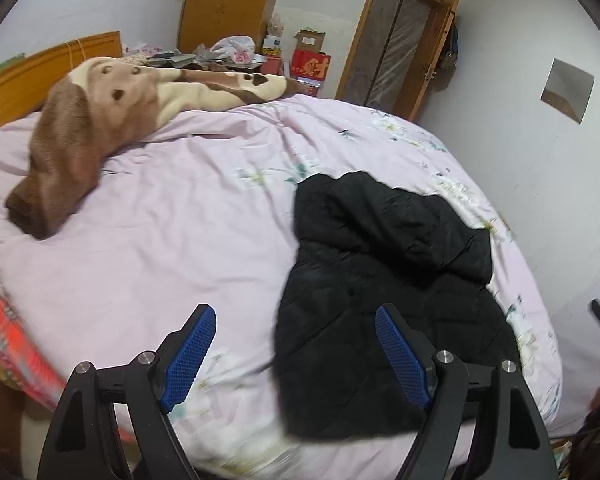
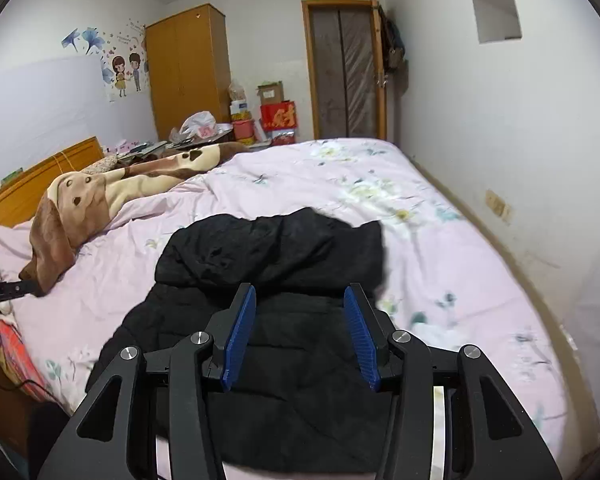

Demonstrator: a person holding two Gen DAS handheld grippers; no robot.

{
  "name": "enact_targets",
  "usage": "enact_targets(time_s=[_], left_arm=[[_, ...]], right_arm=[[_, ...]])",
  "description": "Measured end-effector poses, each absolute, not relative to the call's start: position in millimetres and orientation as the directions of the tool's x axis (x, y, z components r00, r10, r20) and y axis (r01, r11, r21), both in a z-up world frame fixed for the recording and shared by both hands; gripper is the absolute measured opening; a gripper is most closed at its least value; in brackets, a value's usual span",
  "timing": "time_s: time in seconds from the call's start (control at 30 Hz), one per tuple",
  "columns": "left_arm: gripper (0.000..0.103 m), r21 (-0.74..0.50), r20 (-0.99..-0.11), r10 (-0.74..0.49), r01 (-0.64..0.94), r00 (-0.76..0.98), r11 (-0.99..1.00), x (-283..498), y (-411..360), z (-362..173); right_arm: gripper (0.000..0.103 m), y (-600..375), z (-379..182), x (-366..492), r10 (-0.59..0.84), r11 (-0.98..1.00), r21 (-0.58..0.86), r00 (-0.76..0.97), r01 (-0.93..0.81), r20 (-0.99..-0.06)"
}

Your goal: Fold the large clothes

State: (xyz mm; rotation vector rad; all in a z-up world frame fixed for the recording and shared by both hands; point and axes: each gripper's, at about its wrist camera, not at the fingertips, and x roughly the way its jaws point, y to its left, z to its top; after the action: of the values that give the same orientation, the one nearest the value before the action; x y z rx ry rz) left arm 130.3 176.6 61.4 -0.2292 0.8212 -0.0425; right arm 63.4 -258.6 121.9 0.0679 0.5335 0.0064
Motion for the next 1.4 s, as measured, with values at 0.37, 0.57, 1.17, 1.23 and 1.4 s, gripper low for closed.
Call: enact_targets(time_s=[0.37, 0.57, 1.17, 1.23, 1.4], left_arm=[[0.083, -0.239, -0.808, -0.178, -0.036, 0.562, 0.97, 97.1, 163.1, -30.6], [0.083, -0.213, -0.864, -0.158, -0.063, 0.478, 0.975, 104.8, 141.4, -91.0], [0.083, -0.249, -0.881, -0.174, -0.12, 0.44, 0.961, 130.2, 128.8, -127.2], [0.083, -0.239, -0.88, -0.169, -0.106, 0.445, 0.965, 131.6, 124.6, -127.9], [0.082, -0.261, -0.875, -0.193, -0.096, 0.445, 0.96, 137.7, 115.0, -132.2]], right_arm=[[0.058, -278.2, 44.4, 23.3, -0.083, 0.994, -0.004, 0.757, 0.106, -0.648], [0.058, -278.7, -17.9, 32.3, -0.125, 0.99, -0.046, 0.664, 0.136, -0.737], [0.063, -303.0, -79.4, 66.2, -0.083, 0.98, 0.036, 0.571, 0.194, -0.817], [0.063, -302.7, -82.0, 68.8, -0.075, 0.981, 0.042, 0.567, 0.191, -0.821], [0.063, -303.7, -89.5, 75.1, -0.04, 0.98, 0.076, 0.554, 0.185, -0.831]])
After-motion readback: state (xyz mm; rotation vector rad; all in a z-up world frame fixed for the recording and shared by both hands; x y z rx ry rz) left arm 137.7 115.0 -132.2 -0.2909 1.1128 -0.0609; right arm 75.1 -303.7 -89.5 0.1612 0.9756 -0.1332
